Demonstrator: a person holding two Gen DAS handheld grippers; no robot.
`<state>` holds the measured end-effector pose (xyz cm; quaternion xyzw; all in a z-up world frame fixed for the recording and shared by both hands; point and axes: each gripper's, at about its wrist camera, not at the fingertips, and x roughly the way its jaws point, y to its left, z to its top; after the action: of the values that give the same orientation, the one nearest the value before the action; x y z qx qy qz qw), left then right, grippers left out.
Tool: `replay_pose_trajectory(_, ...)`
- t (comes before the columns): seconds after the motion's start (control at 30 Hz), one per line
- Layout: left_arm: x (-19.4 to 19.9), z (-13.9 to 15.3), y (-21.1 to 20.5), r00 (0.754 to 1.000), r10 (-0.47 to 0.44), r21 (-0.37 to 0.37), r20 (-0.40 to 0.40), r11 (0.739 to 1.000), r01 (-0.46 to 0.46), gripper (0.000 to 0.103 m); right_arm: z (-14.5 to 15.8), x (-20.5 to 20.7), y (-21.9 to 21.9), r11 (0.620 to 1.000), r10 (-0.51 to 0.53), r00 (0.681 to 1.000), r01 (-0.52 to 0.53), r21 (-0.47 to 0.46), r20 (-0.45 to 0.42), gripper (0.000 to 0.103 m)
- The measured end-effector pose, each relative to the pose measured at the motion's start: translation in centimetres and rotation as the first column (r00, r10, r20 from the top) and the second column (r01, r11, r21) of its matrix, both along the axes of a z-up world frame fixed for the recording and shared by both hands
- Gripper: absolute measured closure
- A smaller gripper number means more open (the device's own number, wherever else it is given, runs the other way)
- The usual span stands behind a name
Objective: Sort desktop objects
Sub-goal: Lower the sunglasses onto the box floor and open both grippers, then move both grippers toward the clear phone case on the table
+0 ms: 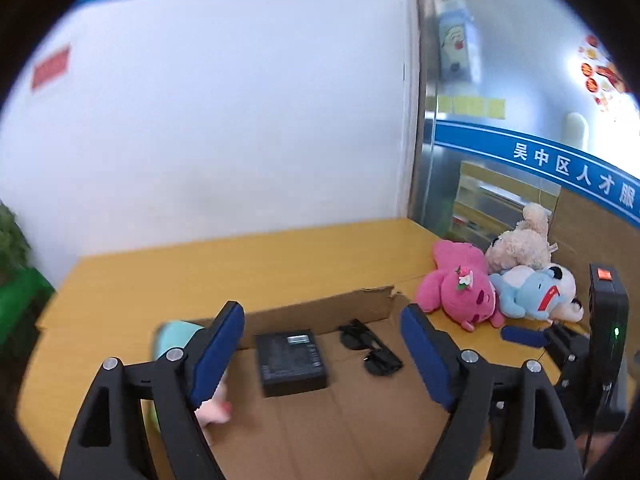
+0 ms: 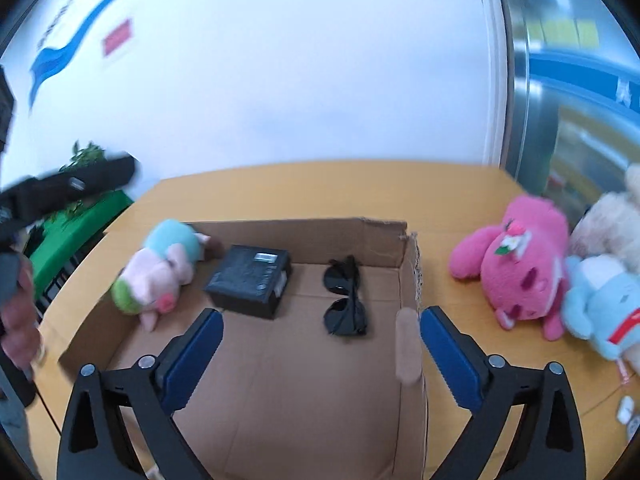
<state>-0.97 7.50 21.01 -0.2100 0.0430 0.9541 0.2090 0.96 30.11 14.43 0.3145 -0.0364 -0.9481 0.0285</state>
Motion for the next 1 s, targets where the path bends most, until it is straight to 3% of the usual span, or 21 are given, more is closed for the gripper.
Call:
replay_pose_trajectory(0.23,10.6,0.2,-2.9,0.996,0.026,-0.016,-0.081,1.0,-0.027,0.022,1.6,7.8,-4.4,0.998,0.025,0.998,-0.021,0.067,-0.066,0.001)
replay_pose_trajectory(0.4,13.2,-1.1,-3.6,0.997,0.039,-0.034,-0.064,0.999,-0.042,0.022,2.5,12.2,-6.6,0.996,0.039,0.996,-0.032,0.084,-0.085,0.001)
replay_pose_trajectory(0.57,13.9,-2.8,-4.5,1.0,0.01,0.025,0.013,1.0,-0.011,0.022,2.2,14.3,-7.3,0.995,0.042,0.996,-0.034,0.094,-0.085,0.001)
replay_pose_trajectory(0.7,13.6,-5.1,-4.6,0.997,0.015,-0.022,0.07,1.0,-0.014,0.022,0.9,15.1,-7.4,0.995,0.054,0.997,-0.049,0.081,-0.058,0.001)
replay_pose_trajectory(0.83,12.7,-9.1,-4.9,0.978,0.009,-0.033,0.211,0.999,-0.003,0.023,-2.9,15.0,-8.0,0.995,0.089,0.995,-0.091,0.047,0.046,0.001)
replay_pose_trajectory(1.0,12.6,-13.8,-4.8,0.936,-0.022,-0.037,0.351,0.999,0.038,0.024,-9.3,14.6,-9.7,0.989,0.142,0.969,-0.149,0.021,0.201,0.01)
